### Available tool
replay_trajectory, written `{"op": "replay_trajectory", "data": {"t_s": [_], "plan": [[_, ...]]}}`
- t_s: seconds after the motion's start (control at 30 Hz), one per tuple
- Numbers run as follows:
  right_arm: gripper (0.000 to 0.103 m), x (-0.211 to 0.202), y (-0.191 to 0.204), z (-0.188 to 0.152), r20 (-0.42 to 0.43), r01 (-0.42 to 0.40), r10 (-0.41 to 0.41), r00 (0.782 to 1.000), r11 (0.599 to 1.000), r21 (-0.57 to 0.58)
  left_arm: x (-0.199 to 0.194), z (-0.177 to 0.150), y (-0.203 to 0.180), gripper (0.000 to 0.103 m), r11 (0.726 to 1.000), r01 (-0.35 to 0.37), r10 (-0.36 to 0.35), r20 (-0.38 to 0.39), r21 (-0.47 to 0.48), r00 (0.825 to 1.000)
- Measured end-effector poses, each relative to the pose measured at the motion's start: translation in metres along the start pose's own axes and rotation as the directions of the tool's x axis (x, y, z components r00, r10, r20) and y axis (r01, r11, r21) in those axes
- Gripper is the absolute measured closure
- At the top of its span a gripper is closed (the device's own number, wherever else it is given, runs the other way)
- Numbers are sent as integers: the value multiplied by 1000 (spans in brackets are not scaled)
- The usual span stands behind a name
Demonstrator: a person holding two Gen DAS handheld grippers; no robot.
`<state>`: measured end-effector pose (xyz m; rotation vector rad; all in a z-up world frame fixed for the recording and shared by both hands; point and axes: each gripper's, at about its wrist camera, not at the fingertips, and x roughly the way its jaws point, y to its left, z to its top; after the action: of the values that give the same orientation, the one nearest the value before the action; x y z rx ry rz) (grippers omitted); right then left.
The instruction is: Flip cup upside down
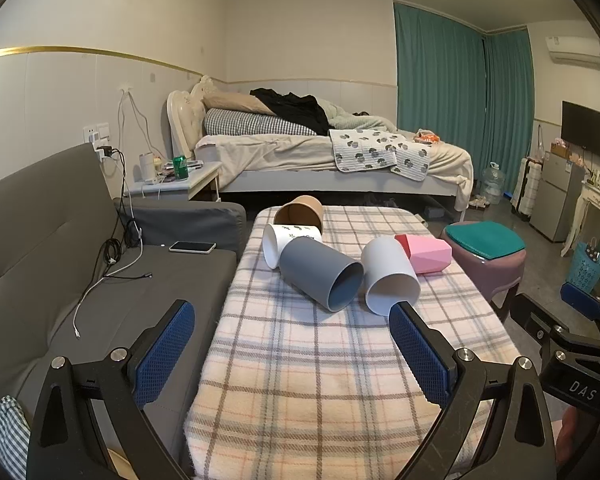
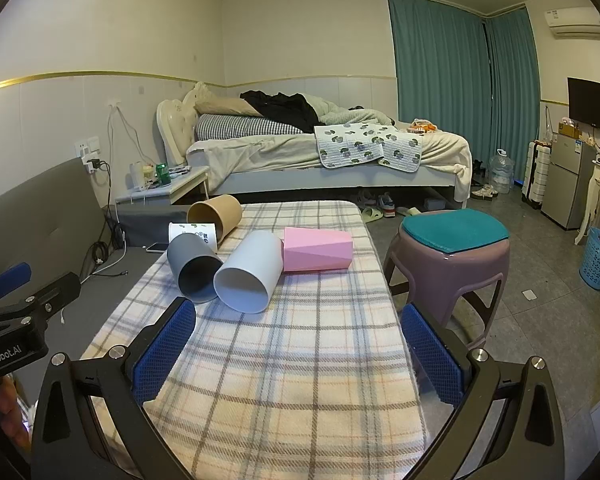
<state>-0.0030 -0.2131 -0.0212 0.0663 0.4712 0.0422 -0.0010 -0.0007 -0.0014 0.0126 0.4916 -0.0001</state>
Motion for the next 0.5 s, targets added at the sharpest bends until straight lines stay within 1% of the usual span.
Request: {"op": "replay_trajectory", "data": {"t_s": [0.5], "plan": [[0,1,0,0,-4,2,-2,1000,1000,-2,1,-2,-2,2,1000,-1,1,0,1,1000]]}}
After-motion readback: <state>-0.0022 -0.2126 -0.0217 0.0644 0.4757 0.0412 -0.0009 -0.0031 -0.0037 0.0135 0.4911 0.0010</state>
